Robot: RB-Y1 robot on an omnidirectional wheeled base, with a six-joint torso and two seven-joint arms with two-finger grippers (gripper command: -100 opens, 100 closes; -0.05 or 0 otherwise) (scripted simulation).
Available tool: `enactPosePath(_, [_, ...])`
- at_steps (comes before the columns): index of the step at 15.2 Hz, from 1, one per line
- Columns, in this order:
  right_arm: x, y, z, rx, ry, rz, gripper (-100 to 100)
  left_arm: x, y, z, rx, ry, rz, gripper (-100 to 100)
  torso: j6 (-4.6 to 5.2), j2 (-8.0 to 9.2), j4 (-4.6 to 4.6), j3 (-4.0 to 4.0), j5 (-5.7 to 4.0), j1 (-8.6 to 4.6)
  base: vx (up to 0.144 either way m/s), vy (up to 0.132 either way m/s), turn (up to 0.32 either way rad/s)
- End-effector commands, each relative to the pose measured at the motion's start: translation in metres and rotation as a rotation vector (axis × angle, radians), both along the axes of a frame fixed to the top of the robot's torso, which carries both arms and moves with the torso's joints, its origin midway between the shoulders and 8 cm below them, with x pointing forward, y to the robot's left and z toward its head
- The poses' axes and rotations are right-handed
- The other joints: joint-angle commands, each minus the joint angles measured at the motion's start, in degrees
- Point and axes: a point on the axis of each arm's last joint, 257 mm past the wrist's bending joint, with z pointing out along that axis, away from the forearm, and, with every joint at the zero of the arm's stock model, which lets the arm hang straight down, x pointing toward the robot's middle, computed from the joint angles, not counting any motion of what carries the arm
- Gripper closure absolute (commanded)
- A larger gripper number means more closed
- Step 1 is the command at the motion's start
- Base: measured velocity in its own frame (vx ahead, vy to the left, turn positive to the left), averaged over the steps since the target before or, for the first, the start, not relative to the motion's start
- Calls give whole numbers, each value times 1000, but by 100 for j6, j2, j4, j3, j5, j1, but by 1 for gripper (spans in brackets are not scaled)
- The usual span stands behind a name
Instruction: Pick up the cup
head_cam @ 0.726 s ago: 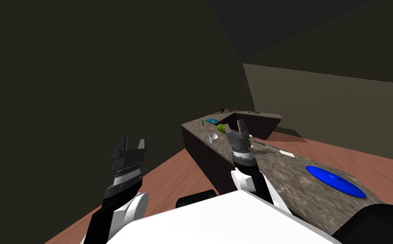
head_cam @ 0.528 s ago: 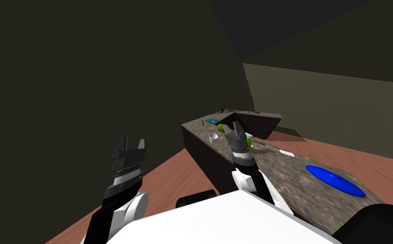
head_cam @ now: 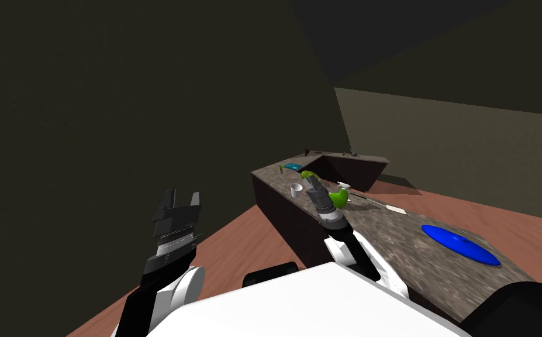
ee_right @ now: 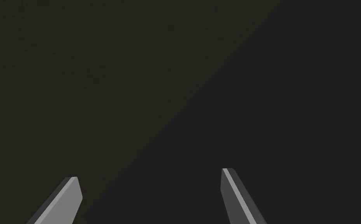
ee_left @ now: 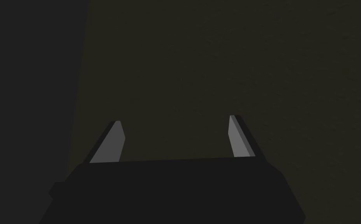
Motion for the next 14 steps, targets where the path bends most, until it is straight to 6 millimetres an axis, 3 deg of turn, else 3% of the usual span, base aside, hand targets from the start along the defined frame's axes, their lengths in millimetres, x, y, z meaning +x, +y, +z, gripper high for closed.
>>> enactPosePath(1, [4, 0, -5, -29, 13, 5, -100, 0, 0, 0, 0, 0, 0, 0, 0, 0, 0, 0, 0, 0, -3, 32, -4])
enactPosePath(4, [15, 2, -34, -128, 78, 5, -100, 0, 0, 0, 0, 0, 0, 0, 0, -3, -1, -2, -1, -4, 1, 49, -6])
enactPosePath(9, [20, 3, -52, -221, 117, 20, -100, 0, 0, 0, 0, 0, 0, 0, 0, -4, -1, -2, -1, -4, 2, 47, -4])
enactPosePath(12, [29, -3, -86, -337, 185, 12, -100, 0, 0, 0, 0, 0, 0, 0, 1, -5, -1, -3, -1, -3, 6, 53, -4])
enactPosePath(14, [28, -1, -88, -371, 188, 25, -100, 0, 0, 0, 0, 0, 0, 0, 0, -9, -2, -5, 0, 2, 13, 59, -3])
